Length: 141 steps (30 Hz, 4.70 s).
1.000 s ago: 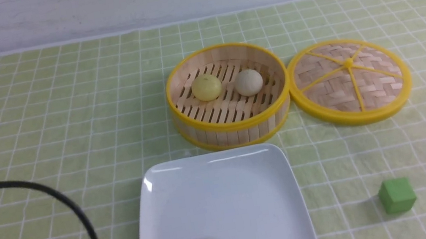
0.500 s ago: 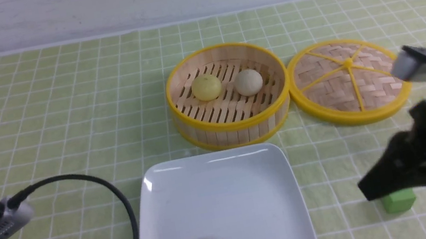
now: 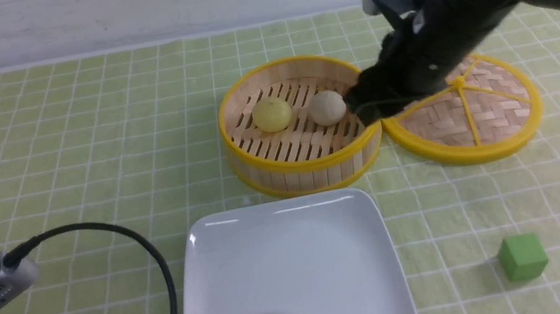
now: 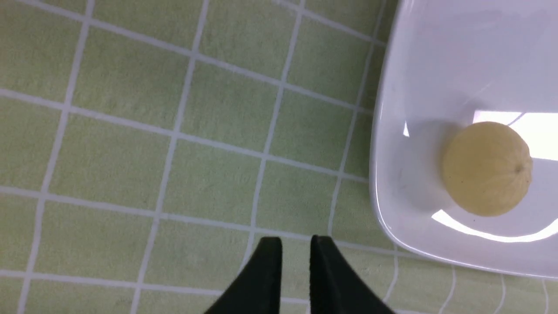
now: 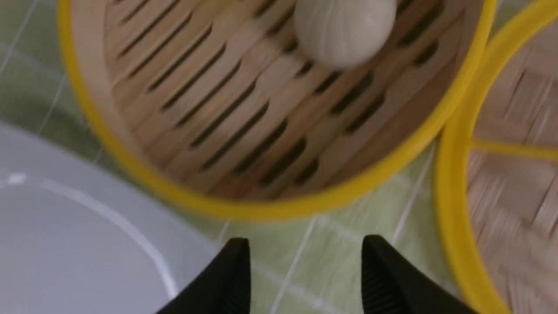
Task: Put the steamed buns into the plate on the green tablecloth.
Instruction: 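Reach toward a bun in the bamboo steamer with the right gripper, then move the steamed bun from the bamboo steamer onto the white plate with the right gripper, then reach into the bamboo steamer and grasp a bun with the left gripper, then carry the bun from the bamboo steamer to the plate with the left gripper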
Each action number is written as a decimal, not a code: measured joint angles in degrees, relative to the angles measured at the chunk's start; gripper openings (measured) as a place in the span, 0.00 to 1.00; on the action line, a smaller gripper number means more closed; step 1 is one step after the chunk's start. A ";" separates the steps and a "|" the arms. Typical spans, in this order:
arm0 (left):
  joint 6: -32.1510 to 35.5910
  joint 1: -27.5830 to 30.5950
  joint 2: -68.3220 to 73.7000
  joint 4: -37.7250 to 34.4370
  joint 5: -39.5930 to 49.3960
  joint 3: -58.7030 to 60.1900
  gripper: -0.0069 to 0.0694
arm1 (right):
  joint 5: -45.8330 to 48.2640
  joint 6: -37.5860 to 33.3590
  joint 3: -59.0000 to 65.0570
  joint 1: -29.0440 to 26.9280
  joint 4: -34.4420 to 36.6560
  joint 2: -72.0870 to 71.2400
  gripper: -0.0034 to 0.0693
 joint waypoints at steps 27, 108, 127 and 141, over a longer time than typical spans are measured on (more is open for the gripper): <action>0.00 0.00 0.00 3.71 -1.53 0.00 0.40 | 17.25 -3.50 -12.00 2.05 9.56 0.11 0.08; 9.05 -20.65 83.93 7.35 0.04 -91.69 0.64 | 8.78 1.85 52.56 11.49 -4.73 -54.94 0.06; 6.44 -20.65 74.48 9.41 8.15 -94.90 0.12 | 8.40 2.09 52.62 11.49 -2.59 -54.94 0.07; 8.86 -20.98 43.04 6.66 20.91 -67.25 0.12 | 8.35 2.13 52.63 11.49 -1.84 -54.94 0.09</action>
